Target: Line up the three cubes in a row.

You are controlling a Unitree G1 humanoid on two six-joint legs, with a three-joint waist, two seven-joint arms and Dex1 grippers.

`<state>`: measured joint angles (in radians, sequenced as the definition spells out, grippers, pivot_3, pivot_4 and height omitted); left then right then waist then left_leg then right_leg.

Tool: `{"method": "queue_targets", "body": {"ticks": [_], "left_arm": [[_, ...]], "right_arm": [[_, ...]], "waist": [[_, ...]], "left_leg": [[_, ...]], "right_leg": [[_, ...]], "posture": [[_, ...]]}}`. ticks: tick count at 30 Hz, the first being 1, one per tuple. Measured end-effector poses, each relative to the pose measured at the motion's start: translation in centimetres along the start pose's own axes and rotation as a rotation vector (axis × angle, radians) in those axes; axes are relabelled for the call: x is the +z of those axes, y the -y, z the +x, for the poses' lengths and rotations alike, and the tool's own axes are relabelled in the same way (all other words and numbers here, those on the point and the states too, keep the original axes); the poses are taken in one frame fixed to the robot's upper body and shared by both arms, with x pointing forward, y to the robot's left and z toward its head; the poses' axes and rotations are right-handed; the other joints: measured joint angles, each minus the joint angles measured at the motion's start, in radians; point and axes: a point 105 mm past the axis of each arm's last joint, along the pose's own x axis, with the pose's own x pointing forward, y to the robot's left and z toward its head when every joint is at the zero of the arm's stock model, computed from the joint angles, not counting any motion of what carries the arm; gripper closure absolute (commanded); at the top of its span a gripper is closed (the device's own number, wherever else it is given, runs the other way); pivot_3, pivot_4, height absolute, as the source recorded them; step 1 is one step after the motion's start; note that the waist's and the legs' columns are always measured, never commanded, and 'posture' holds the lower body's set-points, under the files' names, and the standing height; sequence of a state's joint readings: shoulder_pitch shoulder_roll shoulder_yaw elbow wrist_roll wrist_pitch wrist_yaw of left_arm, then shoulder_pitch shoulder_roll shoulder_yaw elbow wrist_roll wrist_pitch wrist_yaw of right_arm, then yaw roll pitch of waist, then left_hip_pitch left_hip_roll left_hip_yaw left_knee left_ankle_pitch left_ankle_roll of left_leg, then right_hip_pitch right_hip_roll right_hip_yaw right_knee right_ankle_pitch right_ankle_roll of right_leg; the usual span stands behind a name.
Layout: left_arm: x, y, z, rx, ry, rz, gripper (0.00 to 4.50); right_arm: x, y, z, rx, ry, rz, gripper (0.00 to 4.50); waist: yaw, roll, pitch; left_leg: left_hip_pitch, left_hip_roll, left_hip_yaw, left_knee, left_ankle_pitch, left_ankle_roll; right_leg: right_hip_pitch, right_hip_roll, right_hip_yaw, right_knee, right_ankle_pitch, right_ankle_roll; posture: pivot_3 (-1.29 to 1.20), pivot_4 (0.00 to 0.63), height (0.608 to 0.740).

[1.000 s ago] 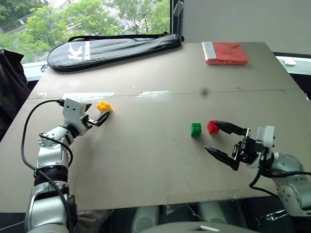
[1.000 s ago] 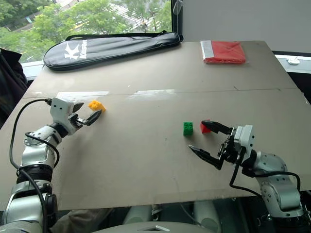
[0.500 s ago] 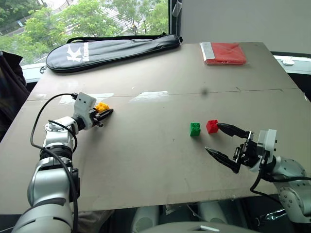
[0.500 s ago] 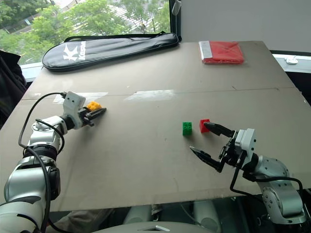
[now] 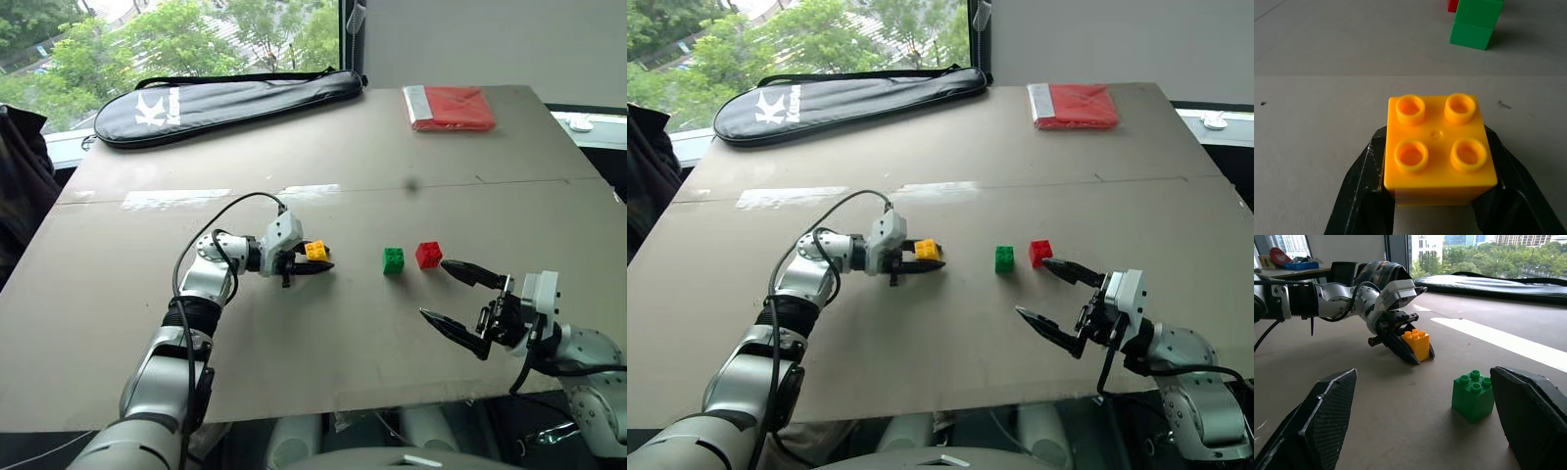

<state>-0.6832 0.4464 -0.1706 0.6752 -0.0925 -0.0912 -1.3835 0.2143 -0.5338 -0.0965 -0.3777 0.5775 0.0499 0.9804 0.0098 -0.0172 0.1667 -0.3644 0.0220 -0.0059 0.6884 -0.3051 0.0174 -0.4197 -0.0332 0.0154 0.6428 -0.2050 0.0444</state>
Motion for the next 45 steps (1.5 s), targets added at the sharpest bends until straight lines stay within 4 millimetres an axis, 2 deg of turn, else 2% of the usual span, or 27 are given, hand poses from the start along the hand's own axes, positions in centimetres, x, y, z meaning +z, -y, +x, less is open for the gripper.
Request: {"method": "queue_targets", "body": {"ticks": [3, 8, 19, 20, 21, 25, 30, 33, 36, 39, 42, 45], "left_arm": [[0.7, 0.5, 1.7, -0.083, -0.006, 0.036, 3.15], [1.1, 0.0, 2.8, -0.124, -0.017, 0.059, 3.15], [1.3, 0.1, 3.9, -0.142, -0.007, 0.069, 3.15], [1.3, 0.1, 3.9, -0.144, -0.008, 0.068, 2.12], [1.3, 0.1, 4.0, -0.15, -0.007, 0.068, 1.81], [1.3, 0.5, 4.4, -0.176, -0.007, 0.072, 0.06], [1.3, 0.2, 4.2, -0.146, -0.016, 0.072, 0.06], [1.1, 0.0, 3.7, -0.123, -0.021, 0.08, 0.06], [0.6, -0.4, 2.2, -0.076, -0.029, 0.073, 0.06], [-0.1, -0.7, 0.4, -0.021, -0.03, 0.046, 0.06], [-1.3, -0.2, -2.5, 0.029, -0.036, 0.02, 0.06], [-2.1, 0.5, -4.5, 0.054, -0.053, 0.004, 0.06]], "right_arm": [[-0.2, 0.0, -0.2, 0.0, -0.005, -0.005, 0.0], [-0.4, -0.1, -0.3, -0.019, -0.005, -0.008, 0.0], [-0.6, -0.3, -0.6, -0.053, -0.002, -0.006, 0.0], [-0.6, -0.3, -0.6, -0.054, -0.001, -0.007, 0.0], [-0.6, -0.3, -0.6, -0.055, 0.0, -0.007, 0.0], [-0.5, -0.2, -0.6, -0.059, 0.003, -0.009, 0.0], [-0.5, -0.2, -0.5, -0.059, 0.004, -0.01, 0.0], [-0.5, -0.3, -0.5, -0.055, 0.005, -0.011, 0.0], [-0.5, -0.3, -0.5, -0.051, 0.006, -0.012, 0.0], [-0.5, -0.2, -0.5, -0.049, 0.006, -0.012, 0.0], [-0.5, -0.2, -0.4, -0.04, 0.006, -0.012, 0.0], [-0.7, 0.0, -0.4, -0.036, 0.002, -0.008, 0.0]], "waist": [[0.002, 0.0, 0.0], [0.002, 0.0, 0.0], [0.005, -0.001, 0.0], [0.005, -0.001, 0.0], [0.005, -0.001, 0.0], [0.005, -0.001, 0.0], [0.002, -0.001, 0.0], [-0.004, -0.001, 0.0], [-0.019, -0.001, 0.0], [-0.027, -0.001, 0.0], [-0.032, -0.001, 0.0], [-0.03, -0.001, 0.0]], "left_leg": [[0.0, 0.0, 0.0, 0.0, 0.0, 0.0], [-0.001, 0.0, 0.0, 0.0, 0.0, 0.0], [-0.001, -0.001, 0.0, 0.001, 0.0, 0.0], [-0.001, -0.001, 0.0, 0.001, 0.0, 0.0], [-0.001, -0.001, 0.0, 0.001, 0.0, 0.0], [0.001, -0.001, 0.0, 0.001, 0.0, 0.0], [0.003, -0.001, -0.001, 0.003, 0.0, 0.0], [0.003, 0.0, -0.001, 0.003, 0.0, 0.0], [0.003, 0.001, -0.002, 0.002, 0.0, 0.0], [0.003, 0.001, -0.002, 0.001, 0.0, 0.0], [0.003, 0.002, -0.001, -0.001, 0.0, 0.0], [0.004, 0.003, -0.001, -0.001, 0.0, 0.0]], "right_leg": [[0.0, 0.0, 0.0, 0.0, -0.001, 0.0], [0.0, 0.0, 0.0, 0.0, -0.001, 0.0], [0.0, -0.001, 0.0, 0.0, -0.002, -0.001], [0.0, -0.001, 0.0, 0.0, -0.001, -0.001], [0.0, -0.001, 0.0, 0.0, -0.002, -0.001], [0.003, -0.001, 0.0, 0.0, -0.002, -0.002], [0.005, 0.0, 0.001, 0.0, -0.002, -0.002], [0.005, 0.001, 0.001, 0.001, -0.002, -0.003], [0.004, 0.002, 0.001, 0.001, -0.002, -0.003], [0.003, 0.002, 0.001, 0.001, -0.001, -0.001], [0.002, 0.003, 0.001, 0.001, -0.001, -0.001], [0.002, 0.003, 0.001, 0.001, -0.002, -0.002]], "posture": [[0.0, 0.15, 0.707], [0.0, 0.15, 0.707], [0.0, 0.15, 0.707], [0.0, 0.15, 0.707], [0.0, 0.15, 0.707], [0.0, 0.15, 0.707], [0.0, 0.15, 0.707], [0.0, 0.15, 0.707], [0.0, 0.15, 0.707], [0.0, 0.15, 0.707], [0.0, 0.15, 0.707], [0.0, 0.15, 0.707]]}}
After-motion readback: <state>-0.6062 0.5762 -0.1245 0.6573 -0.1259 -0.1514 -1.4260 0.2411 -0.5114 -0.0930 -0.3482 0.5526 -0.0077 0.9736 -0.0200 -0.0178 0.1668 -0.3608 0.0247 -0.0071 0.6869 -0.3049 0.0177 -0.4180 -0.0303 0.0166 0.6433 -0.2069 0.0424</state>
